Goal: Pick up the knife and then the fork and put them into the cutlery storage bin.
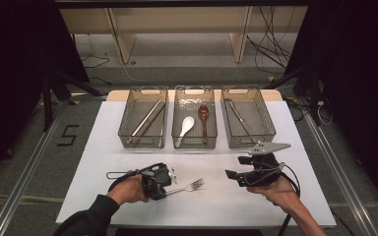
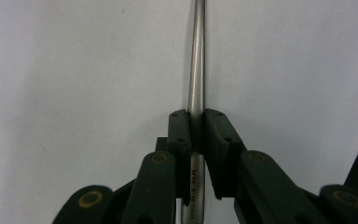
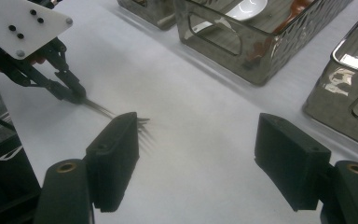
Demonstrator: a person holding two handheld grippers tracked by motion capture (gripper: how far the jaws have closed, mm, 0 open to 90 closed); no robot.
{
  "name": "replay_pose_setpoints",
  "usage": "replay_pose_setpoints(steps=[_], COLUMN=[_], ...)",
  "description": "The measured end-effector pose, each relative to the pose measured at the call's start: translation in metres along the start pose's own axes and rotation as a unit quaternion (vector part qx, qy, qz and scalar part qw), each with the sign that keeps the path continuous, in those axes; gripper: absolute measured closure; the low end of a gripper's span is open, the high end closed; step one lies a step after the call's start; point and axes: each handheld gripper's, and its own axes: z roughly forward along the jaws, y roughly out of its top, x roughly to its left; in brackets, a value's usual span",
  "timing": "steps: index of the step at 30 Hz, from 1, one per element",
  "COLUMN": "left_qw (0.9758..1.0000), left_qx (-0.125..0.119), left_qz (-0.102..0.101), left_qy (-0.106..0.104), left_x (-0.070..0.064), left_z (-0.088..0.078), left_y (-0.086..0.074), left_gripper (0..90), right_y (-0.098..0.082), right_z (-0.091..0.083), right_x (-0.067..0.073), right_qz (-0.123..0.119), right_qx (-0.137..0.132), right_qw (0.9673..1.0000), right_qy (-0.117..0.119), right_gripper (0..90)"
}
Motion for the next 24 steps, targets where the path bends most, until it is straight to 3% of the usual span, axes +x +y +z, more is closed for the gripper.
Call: replay_pose_setpoints(steps=[16, 20, 24], left_qw=[0.9996, 0.9994, 0.9989], left_qx=[-0.027, -0.030, -0.034], left_qz=[-0.003, 0.007, 0.023], left_qy=[-0.008, -0.018, -0.024], left_x=[-0.004, -0.011, -0.020], left_z=[-0.014, -0.019, -0.024], left_y=[0.004, 0.008, 0.015], left_gripper=[80.6, 80.6, 80.5], right_y=[0.002, 0.006, 0.009], right_z=[0.002, 0.004, 0.010], right_x=[0.007, 0.018, 0.035], right_qz=[-0.014, -0.044, -0.084], right_qx=[-0.004, -0.007, -0.005], right_qw=[0.9998, 0.9987, 0.9955], right_qy=[0.012, 0.024, 0.044], right_gripper=[31.3, 31.3, 31.3])
